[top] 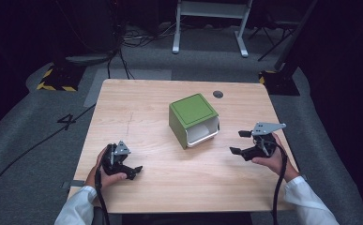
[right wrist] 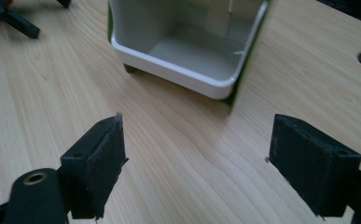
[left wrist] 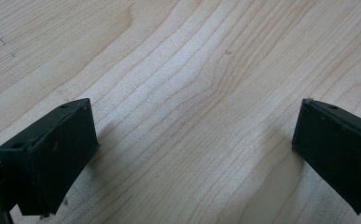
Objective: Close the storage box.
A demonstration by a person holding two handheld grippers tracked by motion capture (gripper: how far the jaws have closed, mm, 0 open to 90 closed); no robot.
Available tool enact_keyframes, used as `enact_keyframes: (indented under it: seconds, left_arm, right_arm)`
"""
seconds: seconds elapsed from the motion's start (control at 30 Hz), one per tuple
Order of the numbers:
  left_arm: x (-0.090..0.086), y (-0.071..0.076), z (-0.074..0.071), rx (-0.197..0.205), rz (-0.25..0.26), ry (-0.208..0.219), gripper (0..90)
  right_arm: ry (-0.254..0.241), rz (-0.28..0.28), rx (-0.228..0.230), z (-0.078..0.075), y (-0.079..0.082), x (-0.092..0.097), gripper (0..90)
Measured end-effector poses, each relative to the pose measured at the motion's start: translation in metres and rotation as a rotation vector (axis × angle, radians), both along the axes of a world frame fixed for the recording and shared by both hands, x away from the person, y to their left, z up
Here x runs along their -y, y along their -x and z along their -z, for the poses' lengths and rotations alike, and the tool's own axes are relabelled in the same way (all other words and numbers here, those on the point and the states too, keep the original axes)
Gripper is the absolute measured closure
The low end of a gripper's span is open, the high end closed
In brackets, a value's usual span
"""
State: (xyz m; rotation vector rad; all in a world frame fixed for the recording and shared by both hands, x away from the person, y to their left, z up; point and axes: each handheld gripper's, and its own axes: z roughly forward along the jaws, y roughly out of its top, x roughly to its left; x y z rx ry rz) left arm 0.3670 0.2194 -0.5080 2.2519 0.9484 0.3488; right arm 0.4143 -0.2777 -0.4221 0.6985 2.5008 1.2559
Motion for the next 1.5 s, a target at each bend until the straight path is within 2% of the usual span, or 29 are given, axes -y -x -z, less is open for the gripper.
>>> enact_keyframes:
  seconds: [0.07,0.17,0.5,0.73,0.87,0.93,1.17,1.3,1.5]
  left_arm:
    - [0.000,0.000,0.000,0.000,0.000,0.000,0.2]
    - [0.000,0.000,0.000,0.000,0.000,0.000,0.2]
    - [0.000,0.000,0.000,0.000,0.000,0.000,0.2]
    - [0.000,0.000,0.000,0.001,-0.001,-0.001,0.2]
    - [0.000,0.000,0.000,0.001,-0.002,0.001,0.2]
    - [0.000,0.000,0.000,0.002,-0.002,0.000,0.2]
    - [0.000,0.000,0.000,0.002,-0.003,0.000,0.2]
    - [0.000,0.001,0.000,0.002,-0.003,0.001,0.3]
    - [0.000,0.001,0.000,0.002,-0.004,0.002,0.3]
  right_arm:
    - [-0.011,-0.019,-0.001,0.000,-0.002,-0.010,19.3]
    - [0.013,-0.045,0.006,0.002,-0.004,-0.025,20.2]
    - [0.011,-0.127,0.018,0.004,-0.010,-0.073,22.8]
    - [0.021,-0.157,-0.005,0.015,-0.018,-0.099,22.9]
    - [0.048,-0.165,-0.016,0.024,-0.025,-0.113,23.6]
    - [0.046,-0.166,-0.031,0.028,-0.027,-0.117,23.6]
    - [0.048,-0.163,-0.044,0.036,-0.033,-0.130,24.5]
    - [0.065,-0.163,-0.059,0.043,-0.034,-0.137,25.3]
    - [0.076,-0.149,-0.067,0.045,-0.036,-0.137,28.7]
